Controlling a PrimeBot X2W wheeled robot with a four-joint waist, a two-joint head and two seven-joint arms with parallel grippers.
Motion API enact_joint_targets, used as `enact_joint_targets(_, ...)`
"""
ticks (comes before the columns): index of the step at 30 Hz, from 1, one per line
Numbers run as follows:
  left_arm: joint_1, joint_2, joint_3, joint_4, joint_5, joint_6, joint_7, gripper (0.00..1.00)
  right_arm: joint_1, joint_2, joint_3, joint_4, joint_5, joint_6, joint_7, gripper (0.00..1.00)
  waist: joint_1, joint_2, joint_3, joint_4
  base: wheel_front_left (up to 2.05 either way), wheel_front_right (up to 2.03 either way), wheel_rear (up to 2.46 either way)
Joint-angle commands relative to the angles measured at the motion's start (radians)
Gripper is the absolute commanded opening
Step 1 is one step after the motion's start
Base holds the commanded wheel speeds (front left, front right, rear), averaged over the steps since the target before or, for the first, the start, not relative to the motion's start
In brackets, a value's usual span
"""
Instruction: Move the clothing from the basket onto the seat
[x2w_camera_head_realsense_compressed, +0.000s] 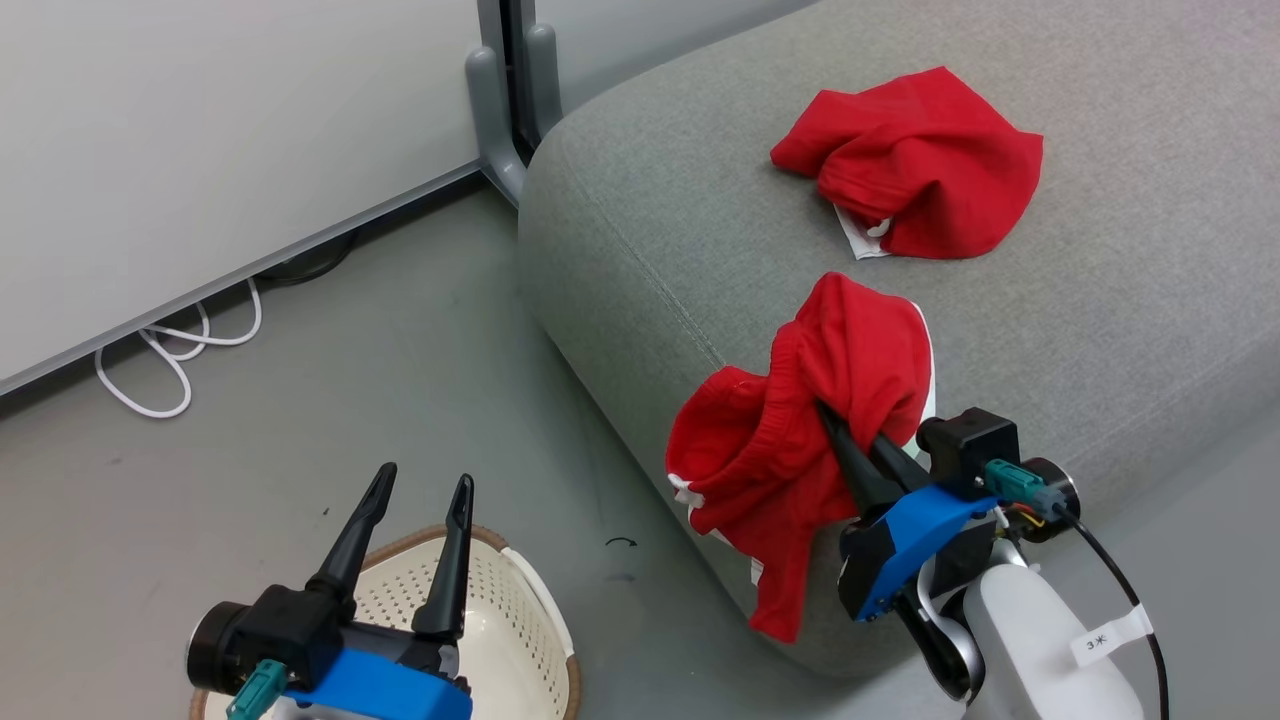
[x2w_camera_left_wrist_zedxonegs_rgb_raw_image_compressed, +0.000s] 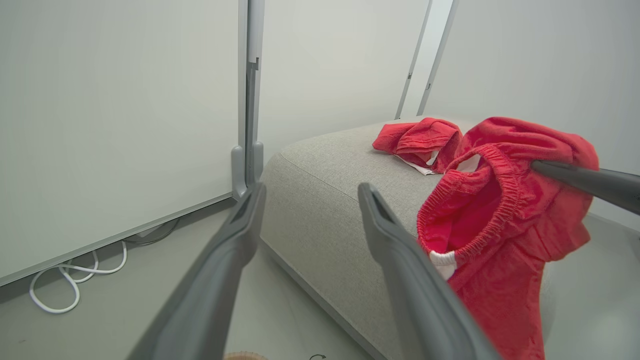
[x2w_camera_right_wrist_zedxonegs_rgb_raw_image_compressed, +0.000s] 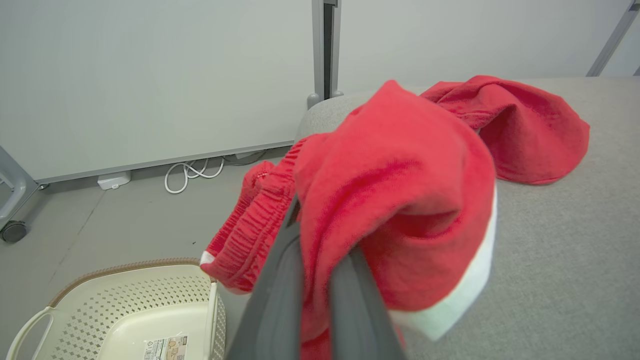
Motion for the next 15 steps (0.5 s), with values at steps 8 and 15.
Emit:
enact_joint_targets(8,-0.026,0.017,-0.012,0.005,-0.007,-0.001,-0.003,1.00,0.003,0.001,-0.009,-0.003,0.010,0.000,-0.013,0.00,0.0000,0.0000,0.014,0.001,0.00,0.00,0.00)
enact_joint_targets(15,-0.039,0.024,-0.011,0.002,-0.005,-0.001,-0.003,1.00,-0.037,0.000,-0.053,-0.020,0.039,0.000,-0.018,0.00,0.0000,0.0000,0.037,0.031,0.00,0.00,0.00)
